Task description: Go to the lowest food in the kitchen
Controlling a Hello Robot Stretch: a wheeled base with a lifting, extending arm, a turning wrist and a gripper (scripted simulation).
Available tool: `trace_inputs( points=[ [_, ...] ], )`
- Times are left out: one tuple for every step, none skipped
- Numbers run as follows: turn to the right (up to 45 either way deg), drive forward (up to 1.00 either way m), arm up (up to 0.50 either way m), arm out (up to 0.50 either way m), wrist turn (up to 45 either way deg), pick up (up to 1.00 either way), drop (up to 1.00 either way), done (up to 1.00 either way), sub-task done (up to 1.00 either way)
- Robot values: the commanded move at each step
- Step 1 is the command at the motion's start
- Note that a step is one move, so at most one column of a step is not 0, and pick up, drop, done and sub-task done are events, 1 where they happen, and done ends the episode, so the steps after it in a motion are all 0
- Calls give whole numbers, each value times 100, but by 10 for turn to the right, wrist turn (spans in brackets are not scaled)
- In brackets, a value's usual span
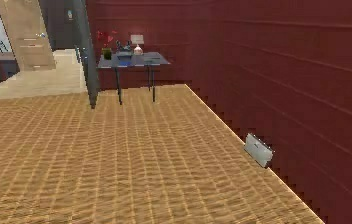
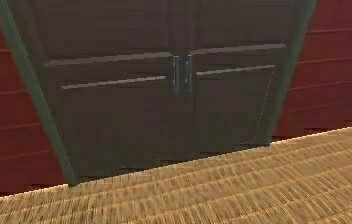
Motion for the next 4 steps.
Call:
trace_inputs(
  points=[
    [450, 0, 0, 0, 0, 0, 0, 0, 0],
    [270, 0, 0, 0, 0, 0, 0, 0, 0],
    [0, 20, 0, 0, 0, 0, 0, 0, 0],
    [-450, 0, 0, 0, 0, 0, 0, 0, 0]
  ],
)
